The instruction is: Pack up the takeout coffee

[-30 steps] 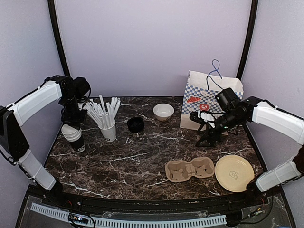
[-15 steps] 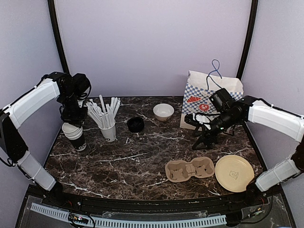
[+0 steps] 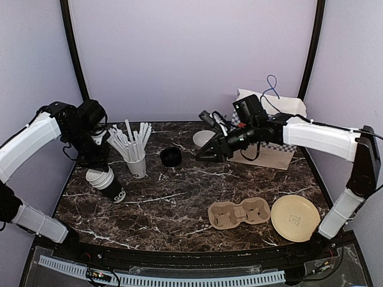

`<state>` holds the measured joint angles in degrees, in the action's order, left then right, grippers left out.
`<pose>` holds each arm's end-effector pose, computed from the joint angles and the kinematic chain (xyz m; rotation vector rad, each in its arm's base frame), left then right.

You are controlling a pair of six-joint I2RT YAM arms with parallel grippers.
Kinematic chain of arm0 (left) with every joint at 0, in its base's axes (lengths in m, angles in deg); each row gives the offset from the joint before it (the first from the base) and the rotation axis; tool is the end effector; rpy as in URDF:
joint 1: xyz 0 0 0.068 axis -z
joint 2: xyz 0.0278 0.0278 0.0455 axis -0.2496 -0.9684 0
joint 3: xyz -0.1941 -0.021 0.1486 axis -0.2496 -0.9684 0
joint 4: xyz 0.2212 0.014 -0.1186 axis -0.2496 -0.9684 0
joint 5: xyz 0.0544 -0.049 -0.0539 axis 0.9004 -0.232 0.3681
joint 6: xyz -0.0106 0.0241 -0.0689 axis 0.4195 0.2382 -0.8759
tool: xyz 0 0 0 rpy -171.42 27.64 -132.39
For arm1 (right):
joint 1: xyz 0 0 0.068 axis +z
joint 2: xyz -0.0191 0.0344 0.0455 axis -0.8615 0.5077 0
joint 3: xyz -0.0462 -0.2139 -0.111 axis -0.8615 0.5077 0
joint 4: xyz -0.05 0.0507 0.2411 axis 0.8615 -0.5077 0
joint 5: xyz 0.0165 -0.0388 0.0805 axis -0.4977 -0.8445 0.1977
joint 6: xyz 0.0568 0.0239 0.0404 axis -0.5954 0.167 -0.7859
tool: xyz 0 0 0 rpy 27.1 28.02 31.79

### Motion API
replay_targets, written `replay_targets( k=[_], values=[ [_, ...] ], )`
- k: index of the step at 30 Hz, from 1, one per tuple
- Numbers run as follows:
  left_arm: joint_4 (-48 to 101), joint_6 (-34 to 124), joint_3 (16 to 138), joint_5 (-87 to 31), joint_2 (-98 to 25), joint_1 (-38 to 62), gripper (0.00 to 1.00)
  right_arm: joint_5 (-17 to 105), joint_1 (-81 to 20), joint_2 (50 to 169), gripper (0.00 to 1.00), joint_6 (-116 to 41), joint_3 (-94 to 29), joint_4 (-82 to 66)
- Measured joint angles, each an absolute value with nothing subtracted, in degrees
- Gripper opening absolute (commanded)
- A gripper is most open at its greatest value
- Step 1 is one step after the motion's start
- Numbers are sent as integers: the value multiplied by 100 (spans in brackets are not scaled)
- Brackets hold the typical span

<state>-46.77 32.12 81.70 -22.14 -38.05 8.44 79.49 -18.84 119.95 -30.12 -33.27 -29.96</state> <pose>0.2246 -0.0978 0.2742 -0.0186 2.8533 -0.2429 0.2482 0.2683 0.2712 -1.1980 1.9576 1.2054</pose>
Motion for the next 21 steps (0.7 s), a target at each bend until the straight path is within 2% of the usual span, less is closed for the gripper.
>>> replay_targets(
  k=[3,6,7,13,21],
  values=[
    [-4533,3149,8074,-2680,-3552,1048,0,7945,-1526,12520,76,-3646,-3504,-2561],
    [-4334,3081,8074,-3161,-3344,1356,0,7858,-1135,12937,96,-3700,-3837,-2529],
    [-4236,3055,8070,-3375,-3270,1480,0,7766,-953,13081,98,-3504,-4051,-2601],
    [-3884,3002,7973,-4234,-3102,1747,0,7110,-105,13337,99,-2293,-4905,-2944],
    [-3532,2974,7941,-4927,-3104,1867,0,6811,146,13643,99,-1862,-5336,-3001]
  ],
)
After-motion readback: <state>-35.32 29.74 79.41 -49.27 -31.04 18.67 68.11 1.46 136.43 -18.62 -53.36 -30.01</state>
